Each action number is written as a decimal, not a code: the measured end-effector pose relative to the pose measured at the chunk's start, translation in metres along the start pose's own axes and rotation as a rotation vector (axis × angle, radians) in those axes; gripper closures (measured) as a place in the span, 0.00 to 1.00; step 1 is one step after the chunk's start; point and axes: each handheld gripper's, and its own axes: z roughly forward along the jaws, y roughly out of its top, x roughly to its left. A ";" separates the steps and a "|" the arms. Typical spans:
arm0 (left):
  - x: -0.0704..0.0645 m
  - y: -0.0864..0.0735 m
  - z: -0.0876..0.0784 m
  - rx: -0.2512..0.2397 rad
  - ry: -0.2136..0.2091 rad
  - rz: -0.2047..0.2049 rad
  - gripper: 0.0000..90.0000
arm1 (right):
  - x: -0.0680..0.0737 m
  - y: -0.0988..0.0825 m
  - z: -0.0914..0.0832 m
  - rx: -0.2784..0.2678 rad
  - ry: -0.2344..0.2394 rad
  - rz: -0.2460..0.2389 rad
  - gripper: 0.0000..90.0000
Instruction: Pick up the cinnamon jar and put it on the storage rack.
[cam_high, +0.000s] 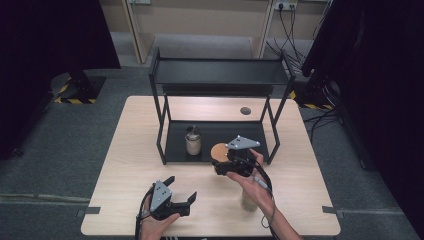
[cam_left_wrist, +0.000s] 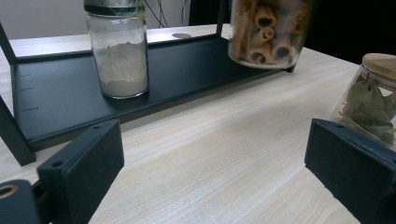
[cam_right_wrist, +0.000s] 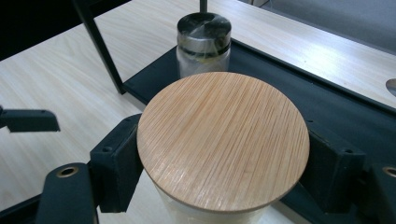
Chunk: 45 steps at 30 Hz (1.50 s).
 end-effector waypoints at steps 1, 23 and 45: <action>0.000 0.000 0.000 0.001 -0.001 -0.001 0.04 | -0.002 0.001 0.002 -0.002 0.002 0.000 0.27; 0.001 0.000 0.001 0.007 -0.003 -0.002 0.04 | -0.041 0.020 0.055 0.004 0.014 0.036 0.27; 0.001 -0.001 0.001 0.009 -0.006 -0.003 0.04 | -0.050 0.022 0.098 0.030 -0.005 0.076 0.27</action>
